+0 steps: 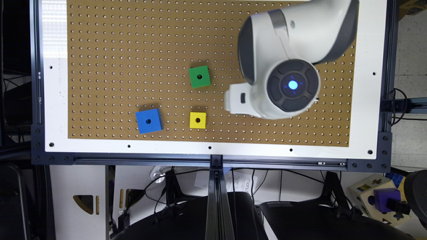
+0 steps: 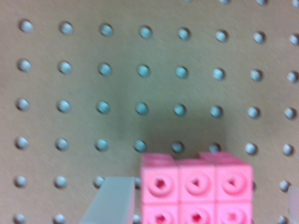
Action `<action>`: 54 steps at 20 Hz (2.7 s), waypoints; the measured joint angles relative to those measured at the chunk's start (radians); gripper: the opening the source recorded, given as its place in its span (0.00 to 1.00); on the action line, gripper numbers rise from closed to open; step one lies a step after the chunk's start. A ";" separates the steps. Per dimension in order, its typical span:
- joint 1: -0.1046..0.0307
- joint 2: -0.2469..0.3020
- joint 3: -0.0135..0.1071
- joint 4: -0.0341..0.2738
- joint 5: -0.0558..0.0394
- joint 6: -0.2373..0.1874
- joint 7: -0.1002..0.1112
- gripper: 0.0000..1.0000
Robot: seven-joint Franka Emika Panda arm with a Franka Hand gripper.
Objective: Pick up pink block.
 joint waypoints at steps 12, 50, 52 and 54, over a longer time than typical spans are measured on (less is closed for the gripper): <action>0.002 0.061 0.000 0.035 0.0000 0.014 0.001 1.00; 0.000 -0.036 -0.004 0.050 -0.0016 -0.111 0.003 0.00; 0.000 -0.059 -0.004 0.050 -0.0016 -0.133 0.004 0.00; 0.000 -0.084 -0.004 0.050 -0.0015 -0.158 0.004 0.00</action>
